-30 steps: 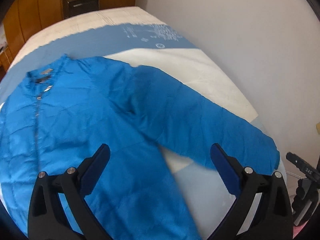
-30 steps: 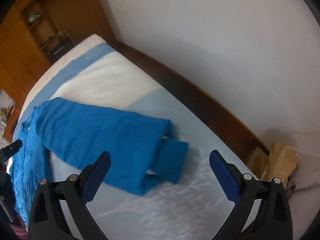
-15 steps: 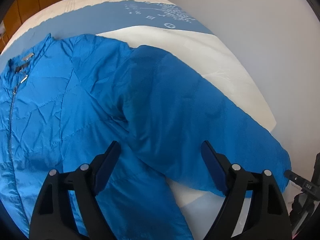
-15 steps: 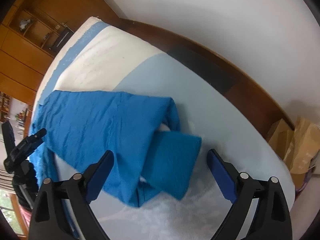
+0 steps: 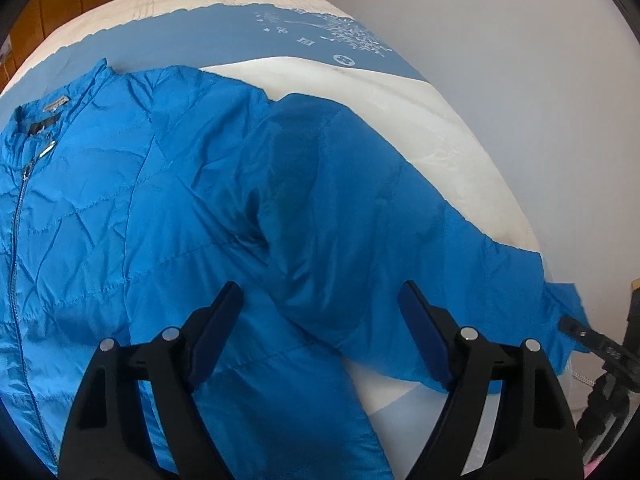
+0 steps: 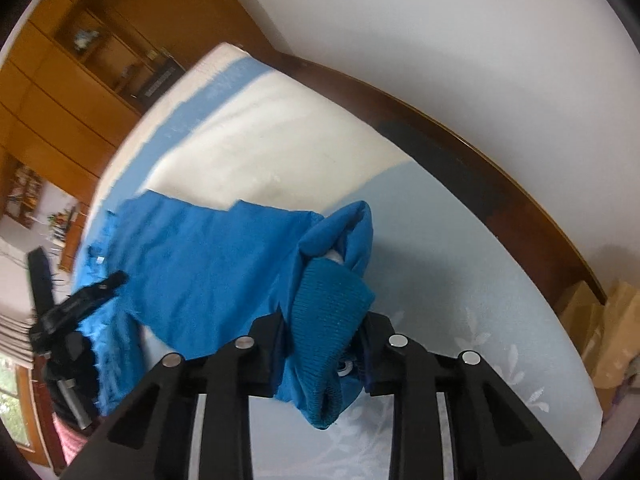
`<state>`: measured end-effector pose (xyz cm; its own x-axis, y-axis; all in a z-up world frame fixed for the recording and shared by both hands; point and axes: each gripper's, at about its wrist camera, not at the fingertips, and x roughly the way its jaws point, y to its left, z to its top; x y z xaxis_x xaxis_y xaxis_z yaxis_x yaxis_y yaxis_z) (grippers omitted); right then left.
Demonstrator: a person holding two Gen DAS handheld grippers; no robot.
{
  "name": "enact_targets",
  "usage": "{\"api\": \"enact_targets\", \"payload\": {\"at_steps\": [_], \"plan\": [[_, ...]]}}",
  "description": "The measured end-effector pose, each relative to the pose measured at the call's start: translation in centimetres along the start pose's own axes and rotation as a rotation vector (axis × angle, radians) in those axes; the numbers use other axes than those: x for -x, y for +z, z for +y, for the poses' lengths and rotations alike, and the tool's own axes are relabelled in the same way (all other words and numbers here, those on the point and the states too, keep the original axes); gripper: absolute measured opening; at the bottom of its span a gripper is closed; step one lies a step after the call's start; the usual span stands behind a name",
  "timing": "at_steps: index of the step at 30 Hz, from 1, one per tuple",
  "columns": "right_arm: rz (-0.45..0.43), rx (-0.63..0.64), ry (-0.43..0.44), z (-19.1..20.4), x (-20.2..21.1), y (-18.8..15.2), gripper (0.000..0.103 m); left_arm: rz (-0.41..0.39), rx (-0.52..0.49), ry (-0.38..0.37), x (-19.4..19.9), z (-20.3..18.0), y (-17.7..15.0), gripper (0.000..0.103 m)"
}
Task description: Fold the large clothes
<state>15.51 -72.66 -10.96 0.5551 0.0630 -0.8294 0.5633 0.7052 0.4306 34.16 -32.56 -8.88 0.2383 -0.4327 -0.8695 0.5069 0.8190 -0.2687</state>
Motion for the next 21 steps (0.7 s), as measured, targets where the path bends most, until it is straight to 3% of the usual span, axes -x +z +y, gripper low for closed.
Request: {"api": "enact_targets", "payload": {"at_steps": [3, 5, 11, 21], "plan": [[-0.02, 0.012, 0.056, 0.6, 0.8, 0.4, 0.028, -0.014, -0.009, -0.002, 1.0, 0.2, -0.4, 0.08], [-0.042, 0.047, 0.155, 2.2, 2.5, 0.7, 0.028, -0.036, -0.021, 0.005, 2.1, 0.7, -0.6, 0.08], [-0.061, 0.162, 0.347, 9.5, 5.5, 3.3, 0.028, -0.105, 0.02, 0.022, 6.3, 3.8, -1.2, 0.08], [0.009, 0.378, 0.439, 25.8, 2.1, 5.0, 0.028, -0.188, 0.107, 0.127, 11.8, 11.4, -2.4, 0.08]]}}
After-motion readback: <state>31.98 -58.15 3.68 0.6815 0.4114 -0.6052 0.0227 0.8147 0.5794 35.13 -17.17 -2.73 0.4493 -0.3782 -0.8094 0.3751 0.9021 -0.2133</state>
